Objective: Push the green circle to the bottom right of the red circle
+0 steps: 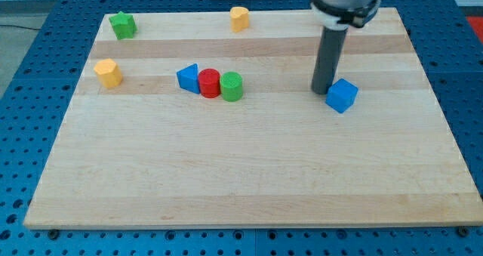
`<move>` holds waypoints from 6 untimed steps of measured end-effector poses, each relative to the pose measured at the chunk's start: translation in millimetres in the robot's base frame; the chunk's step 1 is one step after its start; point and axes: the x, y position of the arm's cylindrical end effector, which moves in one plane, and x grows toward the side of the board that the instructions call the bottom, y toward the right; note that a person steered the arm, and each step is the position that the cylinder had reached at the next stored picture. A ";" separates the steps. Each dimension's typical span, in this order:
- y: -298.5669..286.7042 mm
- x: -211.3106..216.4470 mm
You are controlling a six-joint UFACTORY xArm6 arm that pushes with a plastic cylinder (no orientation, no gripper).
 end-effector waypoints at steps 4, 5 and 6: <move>2.0 13.1; -19.0 -10.6; -23.1 -26.3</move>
